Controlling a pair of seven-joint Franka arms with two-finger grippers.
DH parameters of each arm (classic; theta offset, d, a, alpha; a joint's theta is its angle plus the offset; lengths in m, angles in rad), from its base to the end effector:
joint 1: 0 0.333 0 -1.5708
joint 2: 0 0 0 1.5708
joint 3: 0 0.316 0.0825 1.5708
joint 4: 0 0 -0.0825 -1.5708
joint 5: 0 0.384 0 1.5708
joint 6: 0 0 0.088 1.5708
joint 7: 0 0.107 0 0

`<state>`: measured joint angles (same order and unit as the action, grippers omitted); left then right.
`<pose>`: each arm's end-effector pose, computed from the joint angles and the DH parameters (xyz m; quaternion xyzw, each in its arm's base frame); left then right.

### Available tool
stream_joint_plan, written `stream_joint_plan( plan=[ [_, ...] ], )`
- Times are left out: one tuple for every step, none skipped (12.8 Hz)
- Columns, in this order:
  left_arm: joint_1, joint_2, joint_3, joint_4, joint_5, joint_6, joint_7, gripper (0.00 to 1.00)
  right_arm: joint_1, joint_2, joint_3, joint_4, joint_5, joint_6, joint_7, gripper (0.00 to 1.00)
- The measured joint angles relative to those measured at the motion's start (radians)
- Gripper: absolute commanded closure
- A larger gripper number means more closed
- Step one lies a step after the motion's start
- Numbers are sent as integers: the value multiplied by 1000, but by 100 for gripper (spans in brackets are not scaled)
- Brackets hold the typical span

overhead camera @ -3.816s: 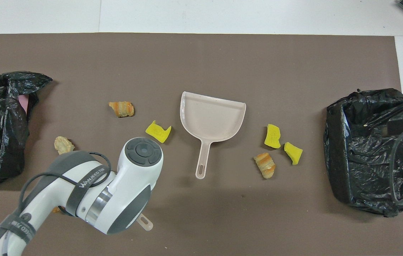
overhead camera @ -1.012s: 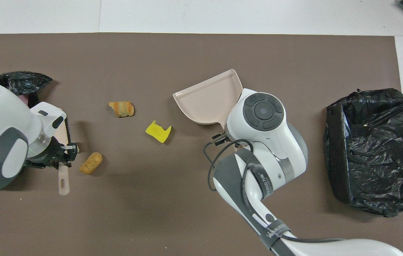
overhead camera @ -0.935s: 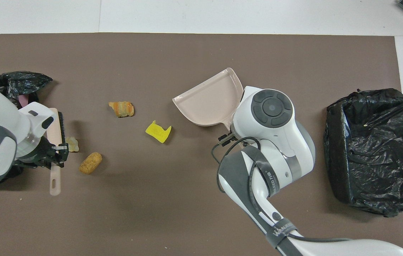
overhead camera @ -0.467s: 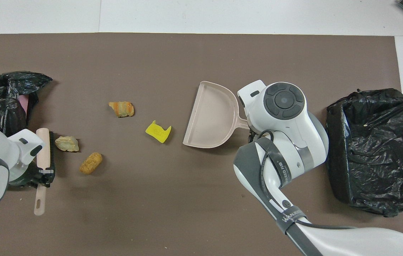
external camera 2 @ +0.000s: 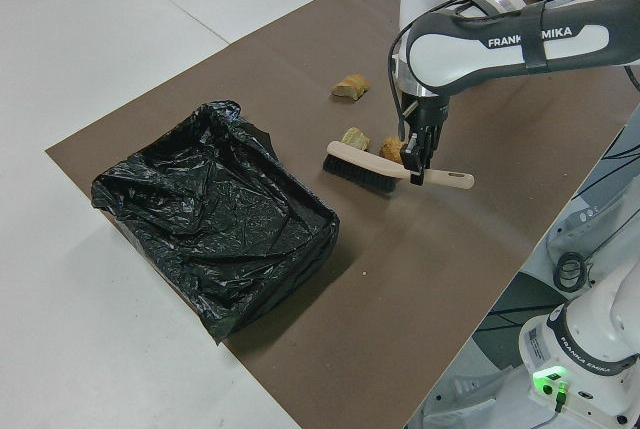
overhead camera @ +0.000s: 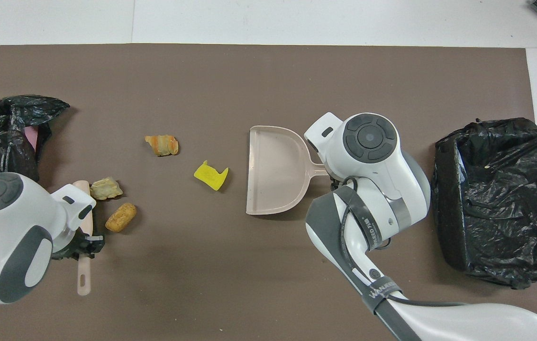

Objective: Sweep and dump trash in bin
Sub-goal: 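Sweep bread with the left gripper while the right gripper positions the dustpan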

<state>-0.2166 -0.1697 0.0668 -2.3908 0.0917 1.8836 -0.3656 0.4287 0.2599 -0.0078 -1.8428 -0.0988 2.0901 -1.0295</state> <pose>0.4275 -0.0577 0.3615 -0.9816 -0.0835 0.1533 0.0768 0.5682 0.2493 0.3857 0.7309 0.6811 -0.0191 0.0398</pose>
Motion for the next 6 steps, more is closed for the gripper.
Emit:
stream_joint_plan(
  plan=[
    [-34, 0, -2, -2, -33, 2, -43, 100, 13, 6, 0, -3, 5, 3, 6, 100],
    [-59, 2, -4, -3, -68, 6, -73, 100, 30, 14, 1, -5, 8, 12, 25, 100],
    [-81, 5, -5, -5, -96, 18, -94, 100, 49, 22, 1, -5, 8, 16, 57, 100],
    [-101, 12, -5, -6, -115, 47, -113, 100, 64, 28, 1, -6, 8, 21, 84, 100],
    [-125, 23, -4, -6, -127, 82, -131, 100, 72, 31, 1, -6, 8, 26, 97, 100],
    [-152, 36, -4, -3, -142, 111, -144, 100, 74, 31, 1, -10, 8, 30, 100, 100]
  ],
)
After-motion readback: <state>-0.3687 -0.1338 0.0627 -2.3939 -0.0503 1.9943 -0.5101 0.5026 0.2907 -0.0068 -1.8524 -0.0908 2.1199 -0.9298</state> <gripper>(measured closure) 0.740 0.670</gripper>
